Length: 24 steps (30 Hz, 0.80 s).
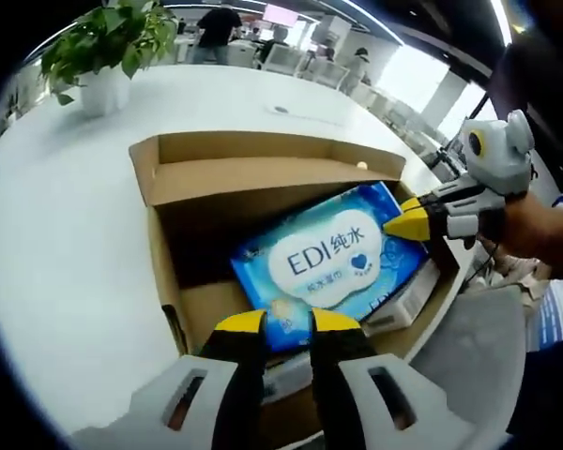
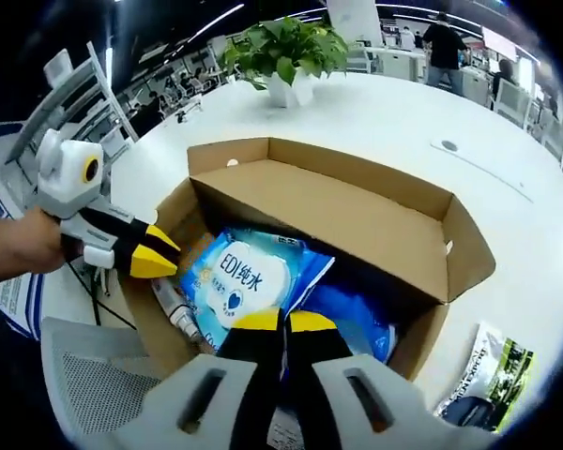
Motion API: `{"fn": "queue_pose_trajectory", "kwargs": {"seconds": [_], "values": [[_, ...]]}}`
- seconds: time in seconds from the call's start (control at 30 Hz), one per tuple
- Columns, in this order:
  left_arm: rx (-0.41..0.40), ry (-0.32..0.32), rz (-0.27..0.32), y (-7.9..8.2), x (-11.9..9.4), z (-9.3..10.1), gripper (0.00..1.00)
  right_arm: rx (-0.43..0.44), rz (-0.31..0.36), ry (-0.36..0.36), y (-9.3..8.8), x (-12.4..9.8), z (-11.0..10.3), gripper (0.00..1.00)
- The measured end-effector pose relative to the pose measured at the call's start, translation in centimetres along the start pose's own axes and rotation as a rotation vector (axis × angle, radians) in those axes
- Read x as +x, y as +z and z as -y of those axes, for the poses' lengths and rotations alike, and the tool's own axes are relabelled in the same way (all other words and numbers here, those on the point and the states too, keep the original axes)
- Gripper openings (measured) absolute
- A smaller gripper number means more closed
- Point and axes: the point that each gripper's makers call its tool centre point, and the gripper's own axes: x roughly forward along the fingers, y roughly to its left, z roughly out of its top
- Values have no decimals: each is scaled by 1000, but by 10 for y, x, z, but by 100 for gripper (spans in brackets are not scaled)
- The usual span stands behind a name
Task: Operate the shoe box by opening the lid, removing the specified soft item, and placing it in the target area until the item is outside and the box remains undamaged.
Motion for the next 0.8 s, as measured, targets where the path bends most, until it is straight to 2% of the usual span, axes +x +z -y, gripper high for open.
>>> {"fn": "queue_pose_trajectory", "kwargs": {"seconds": [0.23, 0.5, 0.8], "values": [[16, 12, -20, 2, 5, 1, 15, 1, 8, -10, -1, -7, 5, 0], [23, 15, -37, 8, 15, 4, 15, 15, 13, -31, -8, -17, 20, 0], [34, 3, -50, 17, 31, 13, 15, 26, 8, -35, -13, -18, 28, 0]]}}
